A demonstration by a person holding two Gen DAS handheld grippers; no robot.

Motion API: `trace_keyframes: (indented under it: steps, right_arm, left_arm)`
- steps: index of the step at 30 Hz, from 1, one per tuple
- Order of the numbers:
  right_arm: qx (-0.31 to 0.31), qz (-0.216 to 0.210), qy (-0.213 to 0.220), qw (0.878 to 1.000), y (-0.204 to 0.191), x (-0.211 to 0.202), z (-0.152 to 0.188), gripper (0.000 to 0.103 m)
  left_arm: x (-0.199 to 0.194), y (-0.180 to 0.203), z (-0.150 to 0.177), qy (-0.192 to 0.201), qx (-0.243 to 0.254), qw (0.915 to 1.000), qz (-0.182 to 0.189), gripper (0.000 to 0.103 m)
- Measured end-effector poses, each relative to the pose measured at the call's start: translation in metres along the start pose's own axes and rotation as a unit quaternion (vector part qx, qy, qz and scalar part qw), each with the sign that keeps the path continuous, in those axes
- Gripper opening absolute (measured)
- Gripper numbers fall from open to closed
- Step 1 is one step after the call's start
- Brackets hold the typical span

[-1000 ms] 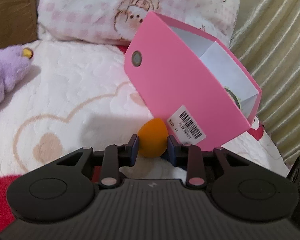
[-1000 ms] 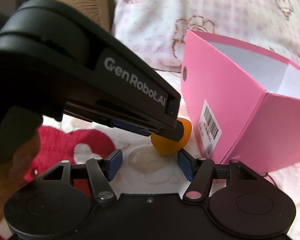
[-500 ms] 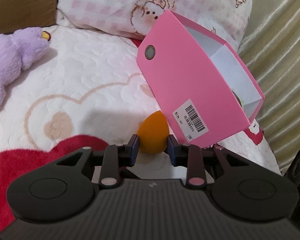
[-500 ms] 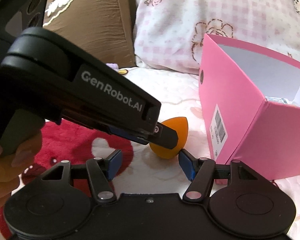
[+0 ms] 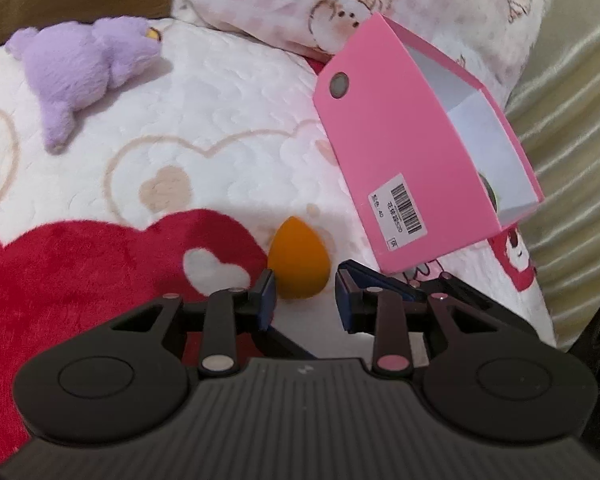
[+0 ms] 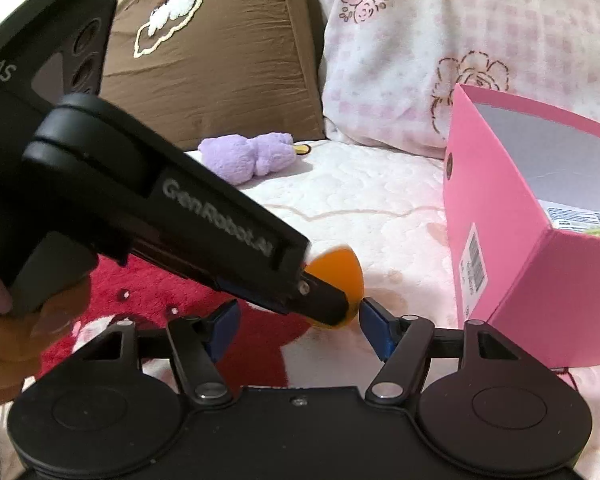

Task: Organize objects
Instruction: 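Lower the left tool fingers around the orange sponge, then close the left tool on the orange sponge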

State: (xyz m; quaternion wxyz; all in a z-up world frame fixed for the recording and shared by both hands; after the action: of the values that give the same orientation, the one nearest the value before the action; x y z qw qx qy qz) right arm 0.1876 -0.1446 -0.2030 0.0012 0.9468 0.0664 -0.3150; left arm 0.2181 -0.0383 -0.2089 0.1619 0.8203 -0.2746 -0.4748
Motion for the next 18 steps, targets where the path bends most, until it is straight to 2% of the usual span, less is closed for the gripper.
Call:
trace_keyframes:
  steps: [5, 8, 13, 16, 18]
  right_arm:
    - [0.006, 0.002, -0.003, 1.0, 0.008, -0.006, 0.012, 0.075]
    - [0.017, 0.002, 0.003, 1.0, 0.019, 0.003, 0.005, 0.075]
    - [0.041, -0.006, -0.008, 0.999, 0.024, 0.011, 0.009, 0.073]
    - [0.047, -0.016, -0.015, 0.999, 0.026, 0.018, 0.014, 0.061]
    - [0.041, -0.008, -0.014, 0.999, 0.029, 0.02, 0.018, 0.05]
  left_arm:
    - [-0.007, -0.002, -0.002, 0.015, -0.007, 0.9998, 0.008, 0.046]
    - [-0.009, -0.004, -0.005, 0.038, -0.031, 0.9986, 0.02, 0.047]
    - [-0.006, -0.007, -0.009, 0.064, -0.034, 0.9971, 0.024, 0.046]
    - [-0.004, -0.011, -0.011, 0.083, -0.052, 0.9946, 0.033, 0.045]
    - [0.0, -0.012, -0.01, 0.08, -0.055, 0.9948, 0.031, 0.045]
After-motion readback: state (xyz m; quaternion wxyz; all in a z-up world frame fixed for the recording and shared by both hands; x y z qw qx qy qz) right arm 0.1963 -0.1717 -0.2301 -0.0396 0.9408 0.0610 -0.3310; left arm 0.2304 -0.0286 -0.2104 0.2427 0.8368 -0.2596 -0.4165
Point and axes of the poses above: each gripper's, at about its wrist camera, not at the fingertips, and x roughly the way its jaws point, y to its right, z to its underside, the point moved 10 cm from there along x, roughly the way its jaws point
